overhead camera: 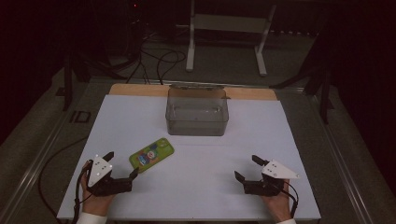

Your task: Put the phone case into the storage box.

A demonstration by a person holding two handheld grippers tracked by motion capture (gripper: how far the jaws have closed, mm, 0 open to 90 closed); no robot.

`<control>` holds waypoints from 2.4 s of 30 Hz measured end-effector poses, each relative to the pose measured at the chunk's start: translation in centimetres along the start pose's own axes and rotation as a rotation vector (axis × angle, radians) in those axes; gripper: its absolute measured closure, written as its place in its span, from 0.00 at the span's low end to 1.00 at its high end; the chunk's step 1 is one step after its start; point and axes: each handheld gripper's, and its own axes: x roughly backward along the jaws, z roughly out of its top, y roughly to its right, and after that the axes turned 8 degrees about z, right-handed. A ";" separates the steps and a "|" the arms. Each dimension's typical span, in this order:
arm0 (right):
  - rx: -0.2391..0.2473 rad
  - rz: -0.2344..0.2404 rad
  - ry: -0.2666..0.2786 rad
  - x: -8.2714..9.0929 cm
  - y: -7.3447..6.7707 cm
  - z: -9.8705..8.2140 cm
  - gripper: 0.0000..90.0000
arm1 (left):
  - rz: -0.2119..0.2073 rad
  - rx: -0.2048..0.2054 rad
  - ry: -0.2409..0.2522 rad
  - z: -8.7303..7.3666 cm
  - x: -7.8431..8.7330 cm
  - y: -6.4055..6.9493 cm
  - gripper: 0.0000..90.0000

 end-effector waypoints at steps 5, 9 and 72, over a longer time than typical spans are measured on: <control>0.000 0.000 0.000 -0.1 0.0 0.0 0.11 | -0.005 0.015 0.007 -0.3 -0.1 -0.2 0.00; 0.002 0.004 -0.003 -0.1 0.0 0.0 0.11 | -0.007 0.014 0.002 -0.4 -0.2 -0.2 0.00; -0.008 0.000 0.001 -0.1 0.3 0.0 0.11 | -0.099 -0.264 -0.343 4.4 -6.5 -1.3 0.00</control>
